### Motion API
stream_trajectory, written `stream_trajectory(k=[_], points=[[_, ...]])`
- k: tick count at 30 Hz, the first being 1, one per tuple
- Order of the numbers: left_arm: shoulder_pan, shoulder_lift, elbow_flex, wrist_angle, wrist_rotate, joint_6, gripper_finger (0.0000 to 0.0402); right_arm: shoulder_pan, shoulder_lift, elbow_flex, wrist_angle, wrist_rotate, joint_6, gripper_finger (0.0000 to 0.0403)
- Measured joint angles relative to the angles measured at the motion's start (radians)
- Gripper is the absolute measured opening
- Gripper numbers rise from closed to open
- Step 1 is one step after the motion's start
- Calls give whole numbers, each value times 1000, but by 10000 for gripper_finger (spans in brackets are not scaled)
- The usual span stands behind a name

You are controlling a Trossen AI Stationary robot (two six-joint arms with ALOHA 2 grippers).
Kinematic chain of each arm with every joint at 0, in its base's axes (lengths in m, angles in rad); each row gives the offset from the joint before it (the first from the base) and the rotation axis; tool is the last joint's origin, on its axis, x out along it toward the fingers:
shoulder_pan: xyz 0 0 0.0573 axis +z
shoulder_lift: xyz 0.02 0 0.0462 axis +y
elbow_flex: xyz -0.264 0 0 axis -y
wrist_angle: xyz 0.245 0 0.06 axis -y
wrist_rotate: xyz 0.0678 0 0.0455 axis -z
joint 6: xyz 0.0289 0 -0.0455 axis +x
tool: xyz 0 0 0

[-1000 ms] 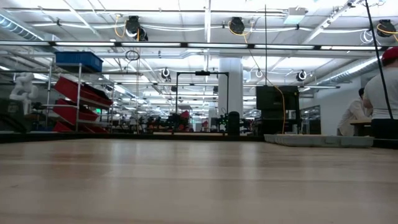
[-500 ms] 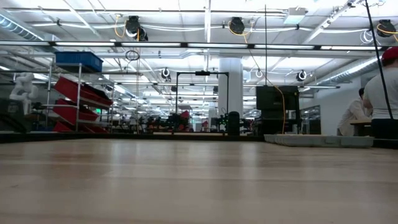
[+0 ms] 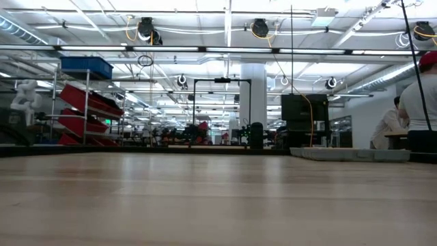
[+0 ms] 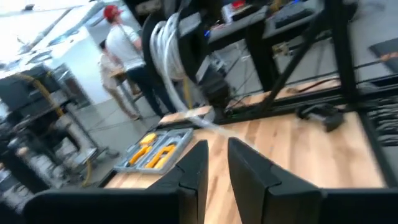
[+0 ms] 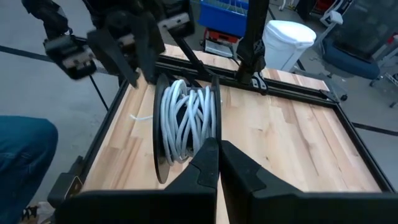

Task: Coil cords
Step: Coil the white wire onto the spool

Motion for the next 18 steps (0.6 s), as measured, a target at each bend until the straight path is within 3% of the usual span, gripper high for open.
stream_trajectory(k=[7, 13, 18], points=[[12, 0, 0, 227, 11, 155, 68, 0, 0, 0, 5, 1, -8, 0], [96, 0, 1, 319, 167, 220, 68, 0, 0, 0, 6, -1, -11, 0], [135, 0, 0, 321, 209, 223, 68, 0, 0, 0, -1, -3, -10, 0]])
